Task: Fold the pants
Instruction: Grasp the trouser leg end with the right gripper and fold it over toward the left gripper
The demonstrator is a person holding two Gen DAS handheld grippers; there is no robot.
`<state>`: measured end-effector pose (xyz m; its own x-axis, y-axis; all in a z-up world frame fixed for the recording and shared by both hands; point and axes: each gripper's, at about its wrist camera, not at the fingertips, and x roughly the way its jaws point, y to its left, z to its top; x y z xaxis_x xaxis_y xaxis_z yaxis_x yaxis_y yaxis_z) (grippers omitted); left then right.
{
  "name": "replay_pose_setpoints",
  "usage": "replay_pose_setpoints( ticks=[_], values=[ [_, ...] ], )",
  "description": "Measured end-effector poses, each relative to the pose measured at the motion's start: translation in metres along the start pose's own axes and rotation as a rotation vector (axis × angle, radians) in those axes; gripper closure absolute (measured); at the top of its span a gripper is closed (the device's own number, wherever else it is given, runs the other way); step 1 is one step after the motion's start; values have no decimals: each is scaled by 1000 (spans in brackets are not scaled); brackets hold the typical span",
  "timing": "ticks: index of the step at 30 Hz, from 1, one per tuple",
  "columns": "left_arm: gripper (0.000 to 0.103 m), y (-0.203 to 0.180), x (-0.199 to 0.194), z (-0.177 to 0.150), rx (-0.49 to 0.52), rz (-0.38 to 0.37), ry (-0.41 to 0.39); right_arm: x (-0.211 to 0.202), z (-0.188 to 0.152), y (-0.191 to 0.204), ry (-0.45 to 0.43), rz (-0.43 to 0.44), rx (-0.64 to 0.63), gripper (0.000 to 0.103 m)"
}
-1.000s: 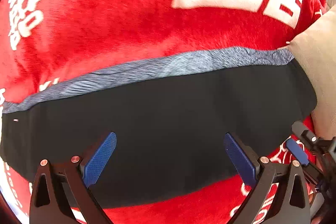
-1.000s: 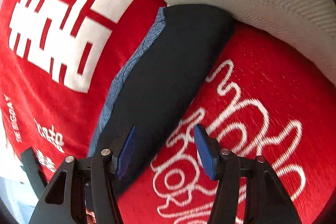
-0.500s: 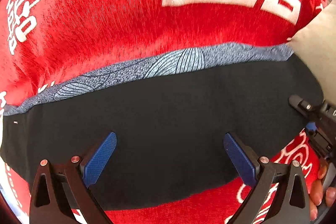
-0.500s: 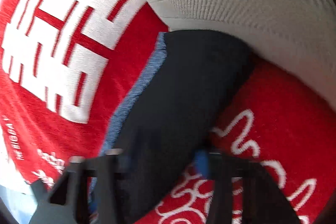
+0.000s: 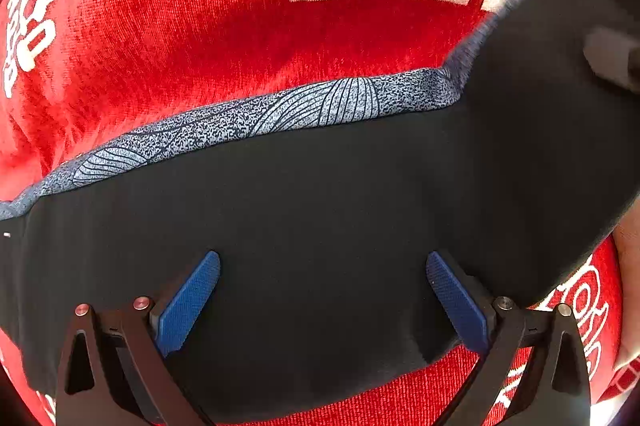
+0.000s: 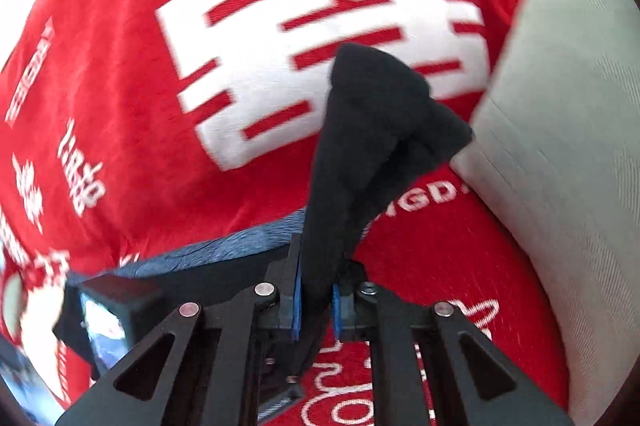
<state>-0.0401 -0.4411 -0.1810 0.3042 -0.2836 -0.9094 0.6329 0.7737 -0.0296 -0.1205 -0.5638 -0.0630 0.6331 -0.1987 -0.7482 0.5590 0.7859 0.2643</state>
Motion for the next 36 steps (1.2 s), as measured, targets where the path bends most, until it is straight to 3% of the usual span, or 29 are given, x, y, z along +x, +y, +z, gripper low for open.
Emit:
replay_pose_setpoints(
  ticks=[1,4,8,15,21,24,28,29,34,36],
  values=[
    [0,3,-3,1,-3,-11,18,-1,1,8,0,-2,-26,91],
    [13,34,-26,3,-58,-25,36,-8,2,34,-10,-7,-112,92],
    [13,95,-65,-2,-114,-23,-8,-15,0,73,-9,-14,-219,92],
    [13,213,-82,-21,-167,100,40,-2,-33,158,36,-18,-389,91],
    [13,282,-81,-66,-303,182,111,42,-94,228,145,-66,-532,90],
    [13,298,-83,-80,-322,191,116,68,-129,247,199,-141,-596,89],
    [13,301,-82,-82,-293,183,121,76,-157,264,170,-260,-725,85],
    [13,298,-76,-69,-291,168,120,77,-162,266,165,-281,-759,84],
    [13,295,-96,-58,-269,69,102,65,-178,274,161,-303,-862,65],
    [13,289,-100,-52,-248,34,99,55,-176,273,168,-273,-851,50]
  ],
)
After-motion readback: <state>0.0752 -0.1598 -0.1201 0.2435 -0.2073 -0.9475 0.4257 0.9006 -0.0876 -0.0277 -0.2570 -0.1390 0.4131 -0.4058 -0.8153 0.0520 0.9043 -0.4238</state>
